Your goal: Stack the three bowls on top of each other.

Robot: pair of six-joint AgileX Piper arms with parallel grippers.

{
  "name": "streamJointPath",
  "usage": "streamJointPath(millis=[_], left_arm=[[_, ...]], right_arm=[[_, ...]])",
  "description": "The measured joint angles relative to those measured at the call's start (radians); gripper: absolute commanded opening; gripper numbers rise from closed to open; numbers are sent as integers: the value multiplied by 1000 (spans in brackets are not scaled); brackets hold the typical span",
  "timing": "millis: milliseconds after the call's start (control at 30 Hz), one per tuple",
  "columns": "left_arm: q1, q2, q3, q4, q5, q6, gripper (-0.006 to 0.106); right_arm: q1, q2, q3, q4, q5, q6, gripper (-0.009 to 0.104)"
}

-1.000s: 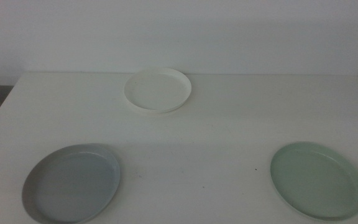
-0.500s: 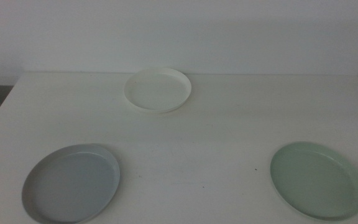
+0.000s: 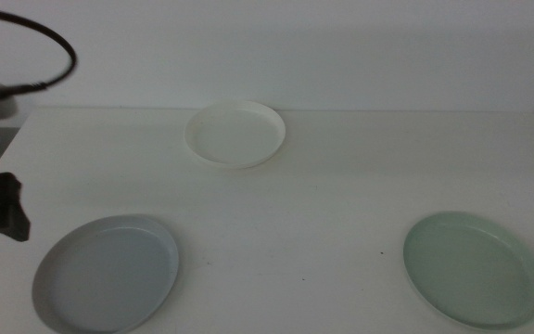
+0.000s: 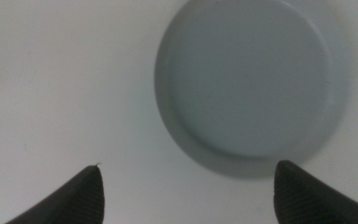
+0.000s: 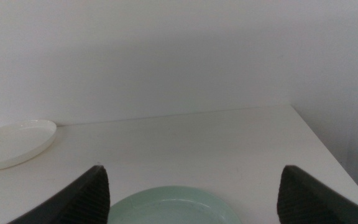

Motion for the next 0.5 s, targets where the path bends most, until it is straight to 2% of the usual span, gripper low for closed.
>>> streamJointPath(millis=[500], left_arm=[[0,382,-1,11,-279,140,94]], right_arm=[[0,0,0,0,0,0,93]])
